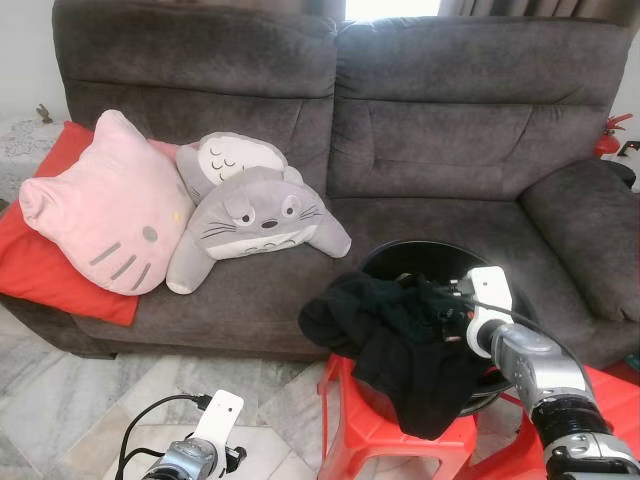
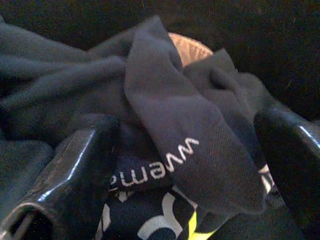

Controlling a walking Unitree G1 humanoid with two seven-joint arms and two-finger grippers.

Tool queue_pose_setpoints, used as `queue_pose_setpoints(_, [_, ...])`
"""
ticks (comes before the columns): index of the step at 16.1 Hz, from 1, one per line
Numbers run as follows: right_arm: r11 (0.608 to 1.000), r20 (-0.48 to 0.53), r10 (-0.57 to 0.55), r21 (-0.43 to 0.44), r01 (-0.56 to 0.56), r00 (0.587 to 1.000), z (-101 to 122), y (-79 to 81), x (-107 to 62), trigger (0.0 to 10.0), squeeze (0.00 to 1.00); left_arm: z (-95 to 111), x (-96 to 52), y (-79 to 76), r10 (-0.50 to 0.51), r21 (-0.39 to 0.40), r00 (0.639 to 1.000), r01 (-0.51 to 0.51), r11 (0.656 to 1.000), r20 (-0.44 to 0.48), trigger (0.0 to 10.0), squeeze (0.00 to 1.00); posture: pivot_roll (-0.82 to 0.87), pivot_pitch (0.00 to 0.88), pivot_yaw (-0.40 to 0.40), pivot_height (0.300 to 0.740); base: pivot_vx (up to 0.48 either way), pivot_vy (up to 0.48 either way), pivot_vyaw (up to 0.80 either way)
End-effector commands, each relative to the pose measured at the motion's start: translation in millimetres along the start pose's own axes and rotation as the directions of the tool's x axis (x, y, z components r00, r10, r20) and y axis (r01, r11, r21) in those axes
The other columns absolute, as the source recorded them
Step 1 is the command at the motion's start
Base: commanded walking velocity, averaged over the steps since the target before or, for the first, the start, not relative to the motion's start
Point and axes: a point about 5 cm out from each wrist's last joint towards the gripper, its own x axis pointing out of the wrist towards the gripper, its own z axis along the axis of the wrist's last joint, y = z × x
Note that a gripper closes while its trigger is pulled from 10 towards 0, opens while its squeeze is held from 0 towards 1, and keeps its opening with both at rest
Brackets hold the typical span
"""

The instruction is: Hang hanger

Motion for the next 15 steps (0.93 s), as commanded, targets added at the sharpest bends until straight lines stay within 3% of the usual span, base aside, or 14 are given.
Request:
queue_pose_setpoints(1, [1.000,0.002,-0.018,0.013,0.018,1.000,-1.0,-2.2,0.4,10.0,0.00,0.3,-0.2,2.0,0.002,0.029,1.000,-0.002,1.000,-0.011,10.0,0.00,-0.17,0.000,-0.037,0.740,0.000,0.000,0.00])
queue_pose_setpoints(2, [1.000,0.000,-0.019,0.013,0.019,1.000,-2.5,-2.5,0.5,9.7,0.00,0.3,-0.2,2.0,0.002,0.030,1.000,-0.001,1.000,-0.011,10.0,0.00,-0.17,0.000,-0.037,0.740,0.000,0.000,0.00])
queue_pose_setpoints(3, [1.000,0.000,-0.019,0.014,0.019,1.000,-3.1,-2.6,0.5,3.0,0.00,0.3,-0.2,2.0,0.001,0.031,1.000,0.000,1.000,-0.012,10.0,0.00,-0.17,0.000,-0.037,0.740,0.000,0.000,0.00])
queue_pose_setpoints(4, [1.000,0.001,-0.019,0.016,0.019,1.000,-3.4,-2.3,0.3,0.0,0.00,0.0,-0.3,2.2,-0.001,0.032,1.000,0.001,0.999,-0.013,10.0,0.00,-0.17,0.000,-0.034,0.740,0.000,0.000,0.00])
queue_pose_setpoints(15, [0.999,0.017,-0.025,0.020,0.025,1.000,-3.0,-2.3,0.8,0.0,0.00,-0.4,-0.3,2.4,-0.008,0.041,1.000,0.009,0.999,-0.015,10.0,0.00,-0.17,0.000,-0.033,0.740,0.000,0.000,0.00])
